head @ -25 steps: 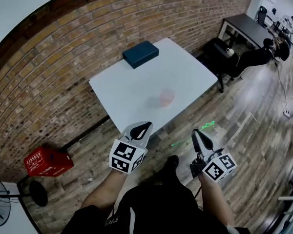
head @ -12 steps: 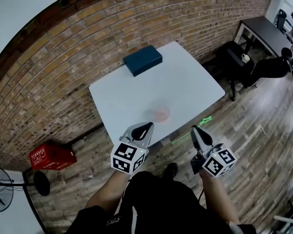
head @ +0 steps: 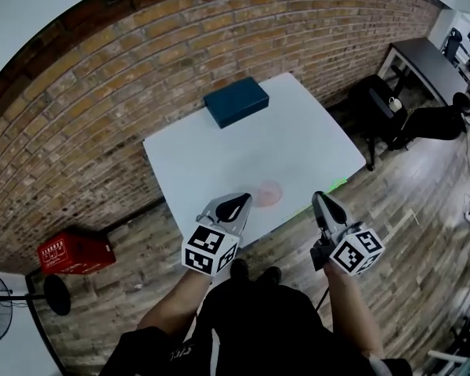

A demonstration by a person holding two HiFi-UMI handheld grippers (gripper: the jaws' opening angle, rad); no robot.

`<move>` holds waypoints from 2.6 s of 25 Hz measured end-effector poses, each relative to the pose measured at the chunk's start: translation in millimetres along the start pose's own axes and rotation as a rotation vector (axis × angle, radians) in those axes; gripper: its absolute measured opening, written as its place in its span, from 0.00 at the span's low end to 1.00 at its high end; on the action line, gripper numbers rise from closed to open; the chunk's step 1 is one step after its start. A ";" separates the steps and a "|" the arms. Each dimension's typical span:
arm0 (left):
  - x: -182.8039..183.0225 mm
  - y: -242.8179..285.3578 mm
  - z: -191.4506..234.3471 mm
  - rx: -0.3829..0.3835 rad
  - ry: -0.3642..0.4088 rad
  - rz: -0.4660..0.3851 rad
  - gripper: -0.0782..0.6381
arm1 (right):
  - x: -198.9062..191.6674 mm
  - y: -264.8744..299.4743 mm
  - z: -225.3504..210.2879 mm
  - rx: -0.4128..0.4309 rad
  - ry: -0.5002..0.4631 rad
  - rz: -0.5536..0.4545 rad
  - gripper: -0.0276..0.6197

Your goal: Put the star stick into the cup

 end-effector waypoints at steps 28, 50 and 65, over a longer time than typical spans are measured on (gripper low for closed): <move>-21.2 49.5 98.4 0.091 -0.182 0.070 0.12 | -54.7 140.8 -34.3 0.098 -0.074 0.181 0.05; -37.4 52.3 112.3 0.082 -0.222 0.093 0.12 | -117.9 138.4 -36.9 0.067 -0.036 0.403 0.13; -30.3 38.7 94.0 0.031 -0.195 0.072 0.12 | -119.1 92.0 -50.4 -0.091 0.007 0.410 0.28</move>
Point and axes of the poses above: the fingertips, and each gripper's own axes: y forward along the fingers, z to its left, x out of its top, the point moved 7 cm from there along -y, backward along the fingers, and after that the axes turned 11 degrees about -y, right-handed, at the moved point
